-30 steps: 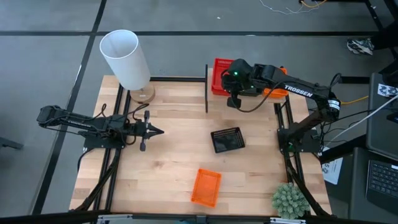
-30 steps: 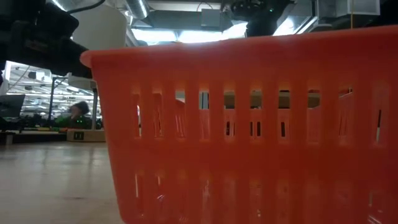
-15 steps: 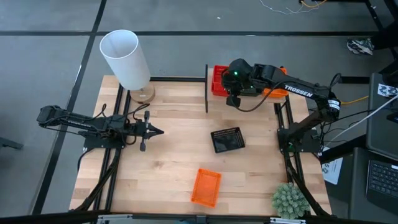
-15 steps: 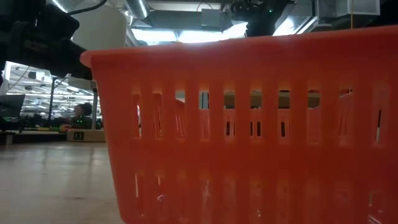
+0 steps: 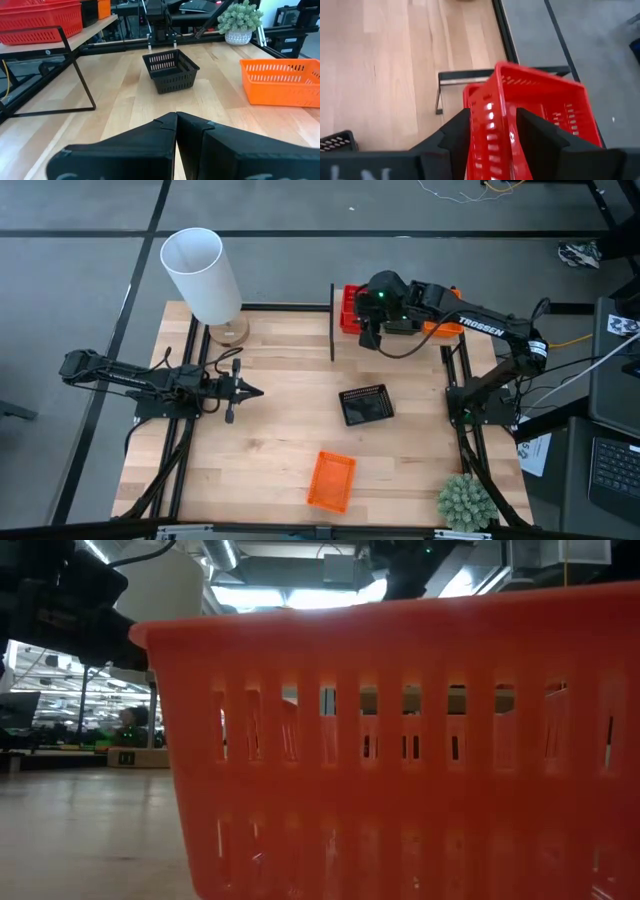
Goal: Stack baskets on shelf by color
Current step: Stack the red basket on top of the red basket on the shelf
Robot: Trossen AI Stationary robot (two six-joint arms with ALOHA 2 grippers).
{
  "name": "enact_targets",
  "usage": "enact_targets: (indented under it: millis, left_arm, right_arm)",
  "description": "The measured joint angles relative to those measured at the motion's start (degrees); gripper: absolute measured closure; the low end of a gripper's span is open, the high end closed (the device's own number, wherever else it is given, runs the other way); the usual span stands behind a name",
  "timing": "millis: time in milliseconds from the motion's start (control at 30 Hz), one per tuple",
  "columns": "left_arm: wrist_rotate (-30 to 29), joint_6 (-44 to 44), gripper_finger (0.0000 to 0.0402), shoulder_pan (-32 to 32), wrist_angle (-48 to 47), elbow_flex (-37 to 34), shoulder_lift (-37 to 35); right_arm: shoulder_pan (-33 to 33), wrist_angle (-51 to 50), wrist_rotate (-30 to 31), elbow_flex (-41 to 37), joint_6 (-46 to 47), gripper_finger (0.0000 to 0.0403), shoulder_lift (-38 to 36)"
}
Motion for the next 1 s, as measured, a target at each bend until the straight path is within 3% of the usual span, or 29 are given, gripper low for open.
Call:
enact_targets:
  millis: [400,567,667,867,1000]
  left_arm:
    - [0.0,0.0,0.0401,0.0,0.0,0.0,0.0]
    - [0.0,0.0,0.0401,0.0,0.0,0.0,0.0]
    - [0.0,0.0,0.0401,0.0,0.0,0.0,0.0]
    - [0.0,0.0,0.0401,0.0,0.0,0.0,0.0]
    - [0.0,0.0,0.0401,0.0,-0.1,0.0,0.0]
  right_arm:
    - [0.0,7.2,-1.4,0.0,-0.1,0.0244,0.0]
    - [0.0,10.7,4.7,0.0,0.3,0.0244,0.0]
    - [0.0,9.3,10.5,-0.3,0.4,0.0244,0.0]
    - [0.0,1.9,9.2,-0.5,2.7,0.0244,1.1]
    - [0.0,2.7,9.4,-0.5,3.6,0.0244,1.9]
